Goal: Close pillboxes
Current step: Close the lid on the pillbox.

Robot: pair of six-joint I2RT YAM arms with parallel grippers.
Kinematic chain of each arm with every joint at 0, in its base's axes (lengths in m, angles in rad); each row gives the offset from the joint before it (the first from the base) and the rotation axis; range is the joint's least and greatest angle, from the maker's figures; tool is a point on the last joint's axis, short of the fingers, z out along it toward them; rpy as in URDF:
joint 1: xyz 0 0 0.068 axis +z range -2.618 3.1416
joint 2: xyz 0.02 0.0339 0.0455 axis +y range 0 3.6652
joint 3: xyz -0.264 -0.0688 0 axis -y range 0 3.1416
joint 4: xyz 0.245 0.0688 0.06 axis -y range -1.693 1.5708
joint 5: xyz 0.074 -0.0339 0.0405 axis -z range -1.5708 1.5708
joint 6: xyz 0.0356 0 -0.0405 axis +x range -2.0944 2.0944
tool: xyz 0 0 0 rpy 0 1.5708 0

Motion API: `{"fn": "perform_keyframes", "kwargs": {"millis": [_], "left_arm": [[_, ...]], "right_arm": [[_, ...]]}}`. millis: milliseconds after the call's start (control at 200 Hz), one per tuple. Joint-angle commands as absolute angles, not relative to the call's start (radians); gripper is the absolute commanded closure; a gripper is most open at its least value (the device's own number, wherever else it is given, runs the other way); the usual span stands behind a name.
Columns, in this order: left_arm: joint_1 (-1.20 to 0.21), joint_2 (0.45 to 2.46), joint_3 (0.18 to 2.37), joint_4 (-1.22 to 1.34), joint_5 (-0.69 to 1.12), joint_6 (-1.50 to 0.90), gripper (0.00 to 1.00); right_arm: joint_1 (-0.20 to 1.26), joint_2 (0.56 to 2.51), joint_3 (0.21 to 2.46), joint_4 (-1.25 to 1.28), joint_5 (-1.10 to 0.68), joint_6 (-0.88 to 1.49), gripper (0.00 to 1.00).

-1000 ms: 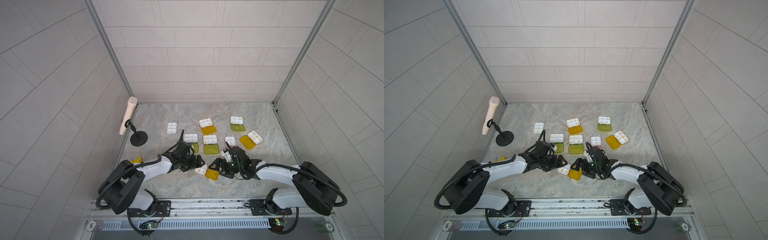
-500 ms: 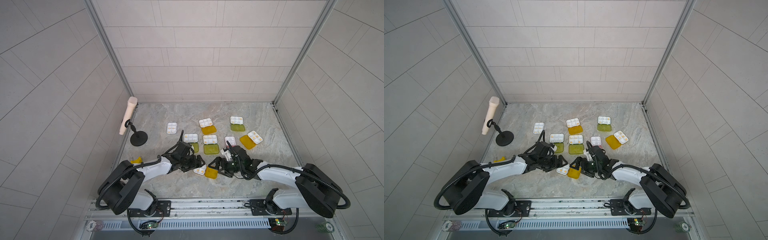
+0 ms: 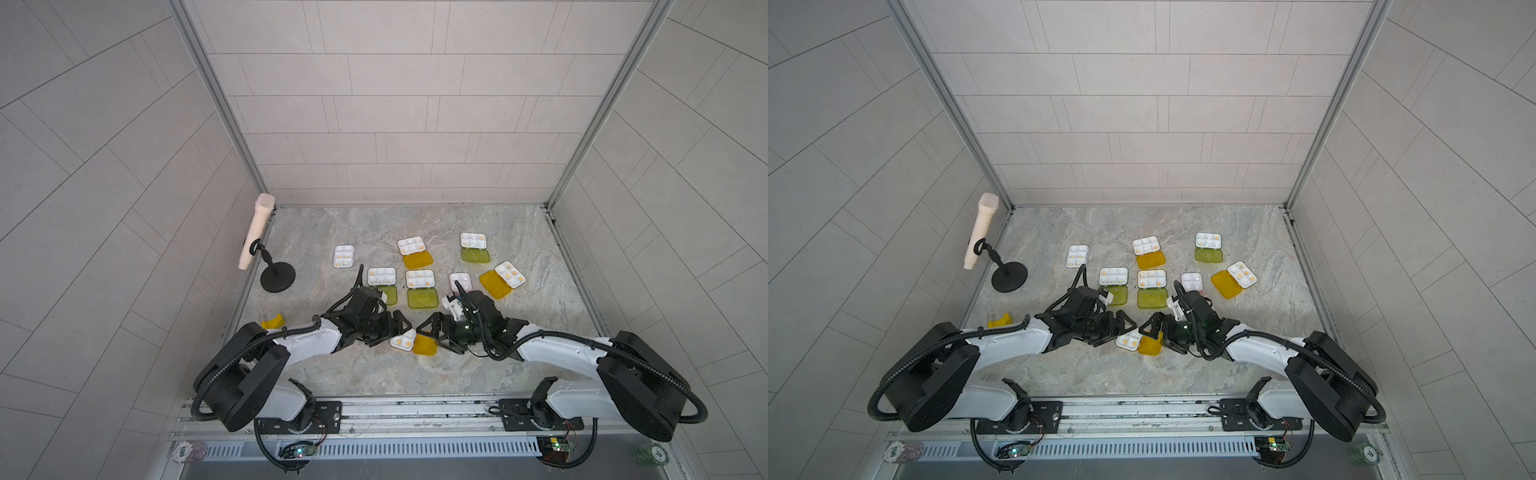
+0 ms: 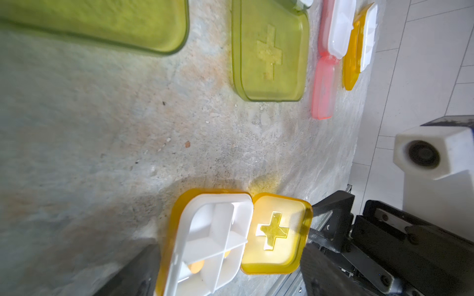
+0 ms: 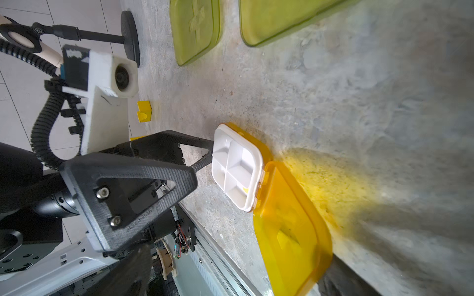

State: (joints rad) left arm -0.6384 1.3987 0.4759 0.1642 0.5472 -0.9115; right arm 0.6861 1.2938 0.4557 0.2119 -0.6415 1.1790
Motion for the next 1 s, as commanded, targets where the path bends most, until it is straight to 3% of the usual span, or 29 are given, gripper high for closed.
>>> {"fn": "perform_keyframes", "kwargs": {"millis": [0, 340, 701, 996], "left_arm": [[-0.648, 1.418, 0.451, 0.207, 0.565, -0.962, 0.10], [-0.637, 1.346, 0.471, 0.091, 0.470, -0.942, 0.10], [-0.587, 1.099, 0.494, -0.133, 0.224, -0.934, 0.10], [-0.555, 1.033, 0.508, -0.200, 0.196, -0.901, 0.09]], "right_arm": [[0.684, 1.299, 0.499, 0.195, -0.646, 1.173, 0.00], [0.686, 1.306, 0.546, 0.143, -0.647, 1.147, 0.00], [0.703, 1.371, 0.613, 0.124, -0.657, 1.118, 0.00], [0.734, 1.447, 0.733, 0.086, -0.658, 1.090, 0.00]]}}
